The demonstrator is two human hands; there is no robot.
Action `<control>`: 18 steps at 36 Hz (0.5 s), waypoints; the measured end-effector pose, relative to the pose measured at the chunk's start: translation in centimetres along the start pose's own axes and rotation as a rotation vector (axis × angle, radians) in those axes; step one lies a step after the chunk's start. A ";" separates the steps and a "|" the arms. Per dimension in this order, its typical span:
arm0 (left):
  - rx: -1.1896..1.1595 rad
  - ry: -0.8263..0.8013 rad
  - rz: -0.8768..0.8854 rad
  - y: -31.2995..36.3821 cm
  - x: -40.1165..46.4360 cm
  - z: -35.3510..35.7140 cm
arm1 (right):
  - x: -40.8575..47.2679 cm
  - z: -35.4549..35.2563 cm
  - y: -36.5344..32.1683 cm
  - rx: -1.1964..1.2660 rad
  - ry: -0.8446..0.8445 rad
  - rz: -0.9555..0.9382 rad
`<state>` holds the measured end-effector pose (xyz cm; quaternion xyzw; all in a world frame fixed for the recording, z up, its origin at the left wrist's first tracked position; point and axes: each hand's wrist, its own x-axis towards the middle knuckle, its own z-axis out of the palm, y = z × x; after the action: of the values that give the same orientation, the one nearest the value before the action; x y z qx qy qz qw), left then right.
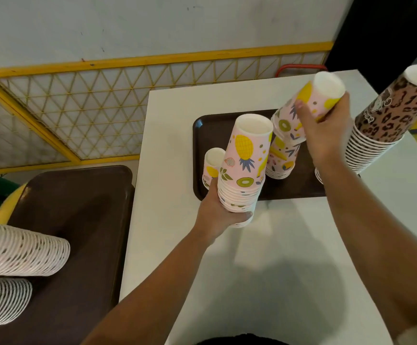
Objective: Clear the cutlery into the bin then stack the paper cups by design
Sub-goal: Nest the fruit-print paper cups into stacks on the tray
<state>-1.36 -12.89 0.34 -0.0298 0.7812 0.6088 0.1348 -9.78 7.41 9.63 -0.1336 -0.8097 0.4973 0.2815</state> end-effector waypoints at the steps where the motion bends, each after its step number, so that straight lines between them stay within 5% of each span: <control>1: -0.002 -0.006 0.004 0.0 0.1 0.0 | 0.0 0.2 0.5 -0.035 -0.020 0.004; 7: -0.018 -0.017 -0.001 -0.3 0.4 0.0 | -0.6 0.8 2.1 -0.164 -0.158 0.038; 12: -0.009 -0.020 0.011 0.0 0.5 -0.2 | -2.7 0.5 -1.0 0.072 -0.149 -0.138; 18: -0.039 -0.034 0.000 0.4 0.5 -0.1 | -5.7 0.2 -4.3 0.103 -0.646 -0.134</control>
<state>-1.96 -12.84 0.63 -0.0220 0.7668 0.6243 0.1475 -5.06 2.38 11.54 0.0988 -0.8380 0.5345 0.0484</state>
